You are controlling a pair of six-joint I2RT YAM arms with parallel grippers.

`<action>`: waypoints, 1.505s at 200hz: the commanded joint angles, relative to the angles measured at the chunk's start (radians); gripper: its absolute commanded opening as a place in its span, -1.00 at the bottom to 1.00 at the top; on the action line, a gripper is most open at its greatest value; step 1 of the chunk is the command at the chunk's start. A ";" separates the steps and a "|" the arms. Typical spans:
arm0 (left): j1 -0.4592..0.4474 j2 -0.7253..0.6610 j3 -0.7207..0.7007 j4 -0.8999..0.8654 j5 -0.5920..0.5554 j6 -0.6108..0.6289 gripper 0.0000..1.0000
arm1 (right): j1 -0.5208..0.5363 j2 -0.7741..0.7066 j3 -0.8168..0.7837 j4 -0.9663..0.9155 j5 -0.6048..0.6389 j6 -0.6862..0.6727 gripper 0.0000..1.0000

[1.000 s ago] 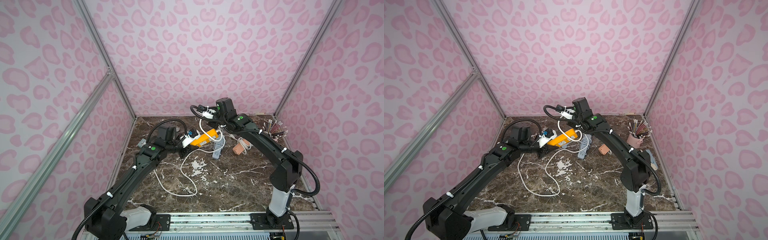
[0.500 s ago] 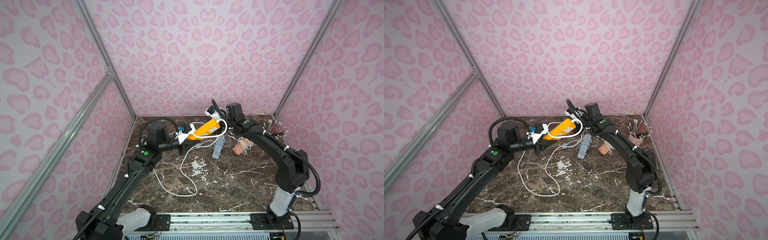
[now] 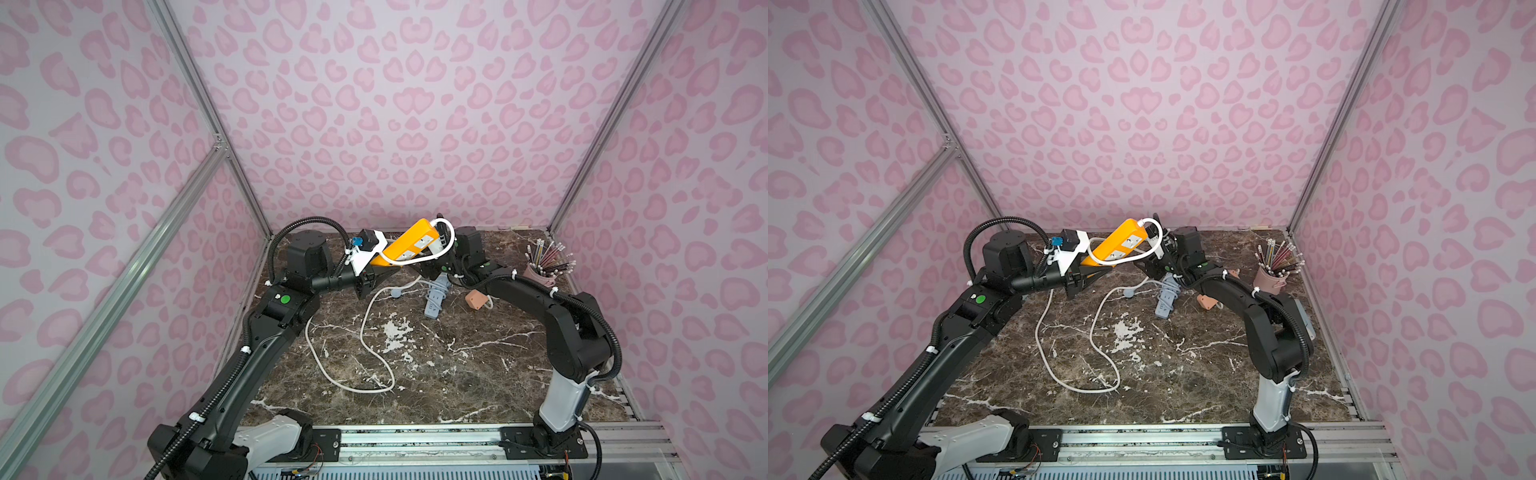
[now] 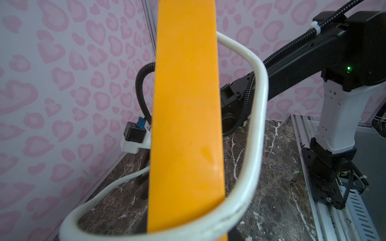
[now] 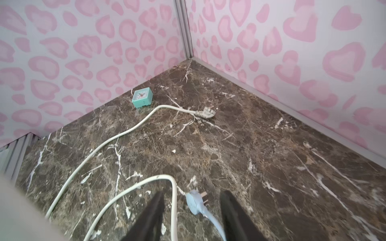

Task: Wrap the cord around the power strip
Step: Wrap the power cord around the power strip.

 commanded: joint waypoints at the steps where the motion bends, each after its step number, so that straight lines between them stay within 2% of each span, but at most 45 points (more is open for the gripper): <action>1: 0.024 0.011 0.014 0.019 0.000 -0.060 -0.94 | -0.008 -0.008 -0.042 0.230 0.057 0.183 -0.72; 15: 0.067 0.016 0.018 0.033 0.000 -0.118 -0.94 | -0.034 -0.032 -0.088 0.293 0.106 0.295 -1.00; 30: 0.129 0.013 0.018 0.062 0.004 -0.177 -0.94 | -0.055 -0.066 -0.143 0.316 0.181 0.375 -1.00; 43: 0.187 0.007 0.016 0.099 -0.040 -0.234 -0.94 | -0.051 -0.091 -0.172 0.286 0.213 0.353 -1.00; 56: 0.239 0.012 0.030 0.110 -0.105 -0.268 -0.94 | -0.012 -0.116 -0.186 0.207 0.290 0.277 -1.00; 68: 0.267 0.024 0.049 0.100 -0.216 -0.280 -0.94 | 0.030 -0.142 -0.195 0.132 0.352 0.185 -1.00; 108: 0.239 0.098 0.055 -0.008 -0.689 -0.138 -0.95 | 0.207 -0.292 -0.214 0.034 0.648 -0.146 -1.00; 134: 0.196 0.145 0.011 -0.040 -0.793 -0.081 -0.95 | 0.326 -0.375 -0.198 0.099 0.683 -0.399 -1.00; 155: 0.135 0.190 0.011 -0.113 -0.795 -0.035 -0.95 | 0.345 -0.375 -0.085 0.042 0.622 -0.454 -1.00; 180: 0.056 0.216 0.016 -0.216 -0.728 0.022 -0.95 | 0.338 -0.326 0.066 -0.019 0.599 -0.510 -1.00; 214: -0.071 0.206 0.006 -0.343 -0.537 0.071 -0.95 | 0.214 -0.204 0.286 -0.174 0.428 -0.495 -1.00; 235: -0.127 0.185 0.006 -0.391 -0.466 0.079 -0.95 | 0.154 -0.095 0.442 -0.334 0.340 -0.505 -1.00; 266: -0.149 0.167 0.052 -0.450 -0.459 0.077 -0.95 | 0.102 0.062 0.625 -0.546 0.276 -0.513 -1.00; 301: -0.157 0.132 0.104 -0.447 -0.259 0.095 -0.95 | 0.093 0.159 0.751 -0.629 0.220 -0.470 -1.00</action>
